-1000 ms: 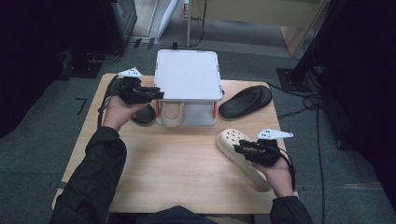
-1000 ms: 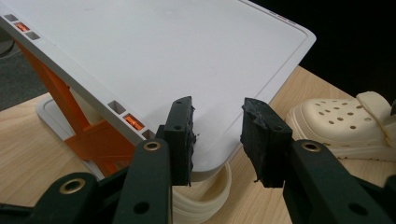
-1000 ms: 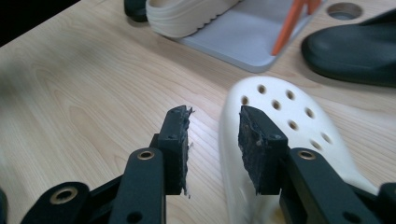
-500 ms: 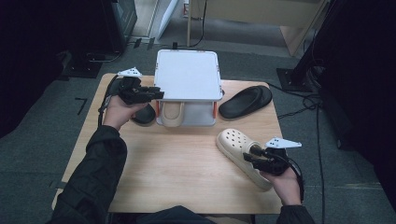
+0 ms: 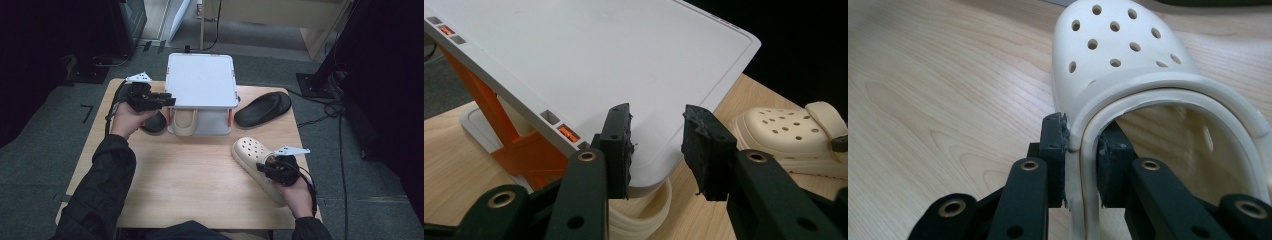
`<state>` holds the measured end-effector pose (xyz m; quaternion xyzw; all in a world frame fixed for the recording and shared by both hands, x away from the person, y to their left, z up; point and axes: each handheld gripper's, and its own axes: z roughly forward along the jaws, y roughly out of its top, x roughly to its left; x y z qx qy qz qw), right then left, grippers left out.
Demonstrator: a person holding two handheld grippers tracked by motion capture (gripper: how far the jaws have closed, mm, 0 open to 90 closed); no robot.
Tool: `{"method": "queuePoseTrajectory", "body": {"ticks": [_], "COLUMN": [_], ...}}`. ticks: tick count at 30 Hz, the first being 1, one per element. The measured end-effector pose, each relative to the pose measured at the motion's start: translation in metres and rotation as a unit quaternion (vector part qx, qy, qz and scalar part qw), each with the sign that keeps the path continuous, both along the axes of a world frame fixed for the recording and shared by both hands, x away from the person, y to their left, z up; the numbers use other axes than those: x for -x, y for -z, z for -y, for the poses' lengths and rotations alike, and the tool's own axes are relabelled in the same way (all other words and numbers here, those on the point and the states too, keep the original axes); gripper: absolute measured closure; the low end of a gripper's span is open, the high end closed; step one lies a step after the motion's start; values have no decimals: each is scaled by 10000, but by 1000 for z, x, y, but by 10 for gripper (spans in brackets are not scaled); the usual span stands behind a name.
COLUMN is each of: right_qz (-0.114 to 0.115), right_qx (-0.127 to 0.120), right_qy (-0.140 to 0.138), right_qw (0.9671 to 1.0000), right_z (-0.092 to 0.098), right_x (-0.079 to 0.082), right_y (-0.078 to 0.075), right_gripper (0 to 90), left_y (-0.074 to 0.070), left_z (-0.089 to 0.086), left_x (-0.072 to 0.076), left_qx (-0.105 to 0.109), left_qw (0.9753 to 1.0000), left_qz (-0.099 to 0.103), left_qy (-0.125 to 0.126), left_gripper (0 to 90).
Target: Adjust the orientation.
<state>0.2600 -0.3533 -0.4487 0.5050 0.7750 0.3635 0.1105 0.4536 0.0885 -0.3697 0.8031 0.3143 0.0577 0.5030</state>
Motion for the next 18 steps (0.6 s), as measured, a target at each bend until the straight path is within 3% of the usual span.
{"method": "queuePoseTrajectory", "body": {"ticks": [10,18], "right_qz": [359,359], "right_qx": [-165,-186], "right_qy": [14,-110], "right_qw": [9992,9991], "right_z": [-28,-57], "right_x": [-10,-22], "right_y": [-12,-10], "right_gripper": [773,772], "left_y": [0,0], "left_z": [0,0], "left_x": [0,-1], "left_qx": [-8,8], "left_qw": [10000,10000], "left_qz": [15,7], "left_qy": [-6,10], "left_gripper": [647,647]}}
